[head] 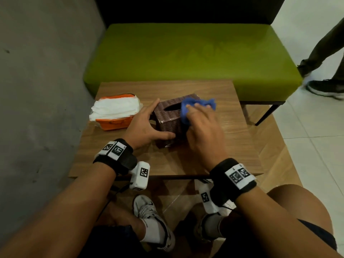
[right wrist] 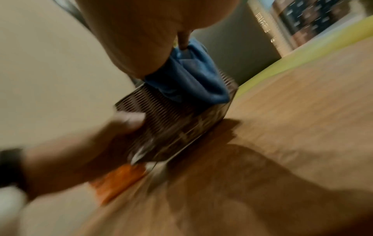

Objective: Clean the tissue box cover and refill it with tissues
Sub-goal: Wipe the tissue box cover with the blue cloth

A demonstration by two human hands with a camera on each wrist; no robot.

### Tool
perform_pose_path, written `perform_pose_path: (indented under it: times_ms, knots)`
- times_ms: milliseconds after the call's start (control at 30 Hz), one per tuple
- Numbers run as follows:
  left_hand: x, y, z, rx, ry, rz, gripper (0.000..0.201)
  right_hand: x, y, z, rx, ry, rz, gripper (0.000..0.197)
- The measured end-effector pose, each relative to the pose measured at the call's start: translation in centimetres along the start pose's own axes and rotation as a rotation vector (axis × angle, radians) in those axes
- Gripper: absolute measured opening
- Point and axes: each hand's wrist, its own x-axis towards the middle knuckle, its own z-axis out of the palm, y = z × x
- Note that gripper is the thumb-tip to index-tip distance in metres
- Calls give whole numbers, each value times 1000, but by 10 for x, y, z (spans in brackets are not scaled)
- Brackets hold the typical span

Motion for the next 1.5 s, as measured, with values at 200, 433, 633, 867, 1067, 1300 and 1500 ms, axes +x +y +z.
perform_pose_path:
  times_ms: [200, 433, 633, 867, 1067, 1300, 1500]
  knots:
    - [3, 3, 5, 2, -17, 17, 130, -1, -22, 2, 1, 124, -31, 27]
    - [6, -4, 4, -18, -23, 45, 125, 6, -23, 2, -152, 26, -145, 26]
    - [7, -4, 6, -53, -29, -5, 137, 14, 10, -17, -128, 146, 139, 29]
    - [-5, -7, 6, -189, 34, -30, 124, 14, -35, 1, -168, 39, -73, 20]
    - [-11, 2, -4, -274, 55, -19, 97, 31, -3, -29, -56, 179, 136, 21]
    - [-19, -4, 3, -290, 52, -11, 94, 10, -36, -6, -114, -4, -119, 21]
    - [-21, 0, 3, -283, 126, 8, 108, 24, 11, -29, -3, 169, 120, 27]
